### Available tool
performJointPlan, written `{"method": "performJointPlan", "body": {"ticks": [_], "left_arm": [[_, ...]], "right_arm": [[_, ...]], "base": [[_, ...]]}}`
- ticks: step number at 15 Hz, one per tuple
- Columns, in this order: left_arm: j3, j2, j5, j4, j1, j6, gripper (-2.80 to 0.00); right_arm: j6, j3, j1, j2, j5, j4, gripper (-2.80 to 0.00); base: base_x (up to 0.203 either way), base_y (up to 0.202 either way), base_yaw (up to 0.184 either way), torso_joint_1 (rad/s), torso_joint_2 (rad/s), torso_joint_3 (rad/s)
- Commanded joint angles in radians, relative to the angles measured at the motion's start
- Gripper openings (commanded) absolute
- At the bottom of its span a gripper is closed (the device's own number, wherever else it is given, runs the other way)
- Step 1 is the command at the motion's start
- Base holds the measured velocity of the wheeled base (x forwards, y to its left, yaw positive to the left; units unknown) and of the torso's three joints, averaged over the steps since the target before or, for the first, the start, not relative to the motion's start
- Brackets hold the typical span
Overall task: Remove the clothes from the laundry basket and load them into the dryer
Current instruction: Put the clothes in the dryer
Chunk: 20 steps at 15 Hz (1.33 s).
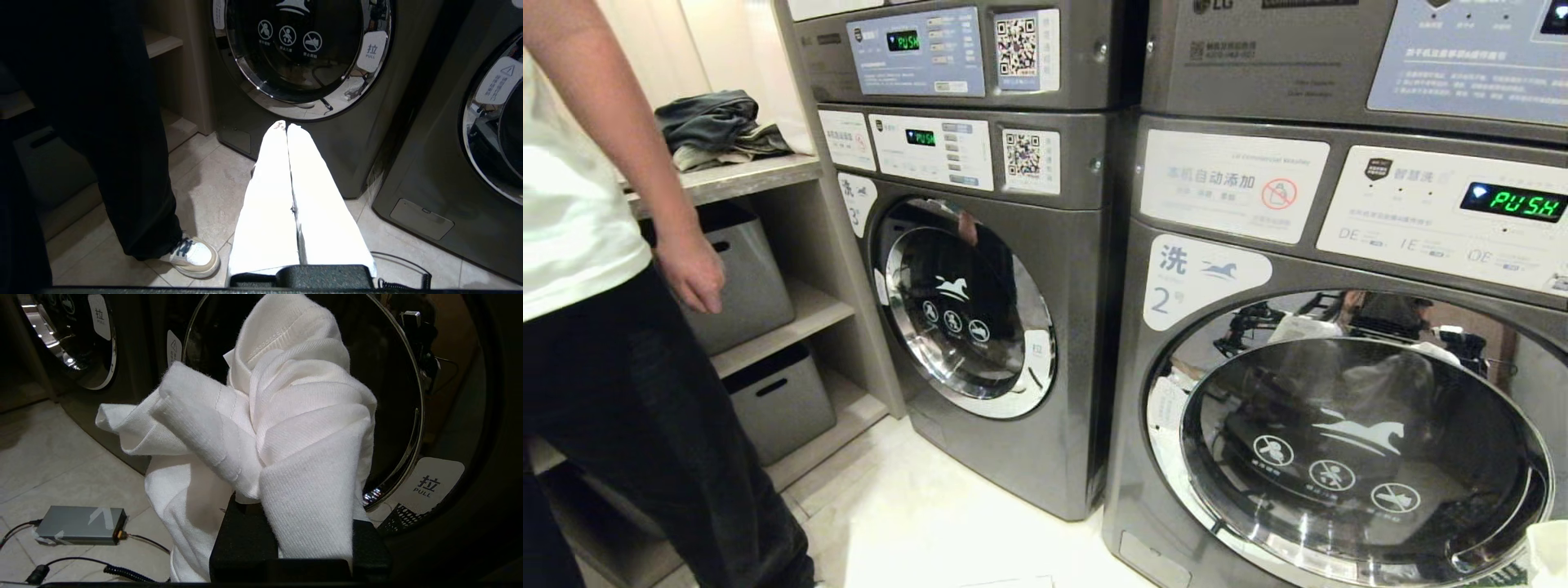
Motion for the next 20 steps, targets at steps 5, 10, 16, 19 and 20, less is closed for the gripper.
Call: {"method": "performJointPlan", "body": {"ticks": [5,10,16,19,20], "left_arm": [[0.002,0.000,0.000,0.000,0.001,-0.001,-2.80],[0.000,0.000,0.000,0.000,0.001,-0.001,-2.80],[0.002,0.000,0.000,0.000,0.001,-0.001,-2.80],[0.000,0.000,0.000,0.000,0.001,-0.001,-2.80],[0.002,0.000,0.000,0.000,0.001,-0.001,-2.80]], "right_arm": [[0.000,-0.001,0.000,0.000,0.001,0.000,-2.80],[0.004,0.000,0.000,0.000,-0.001,0.001,-2.80],[-0.021,0.000,0.000,0.000,0.005,0.000,-2.80],[-0.038,0.000,0.000,0.000,0.008,-0.002,-2.80],[-0.050,0.000,0.000,0.000,0.008,-0.002,-2.80]], "base": [[0.000,0.000,0.000,0.139,-0.45,-0.327],[0.000,0.000,0.000,0.174,-0.48,-0.305],[0.000,0.000,0.000,0.210,-0.51,-0.308],[0.000,0.000,0.000,0.235,-0.54,-0.314],[0.000,0.000,0.000,0.247,-0.56,-0.316]]}}
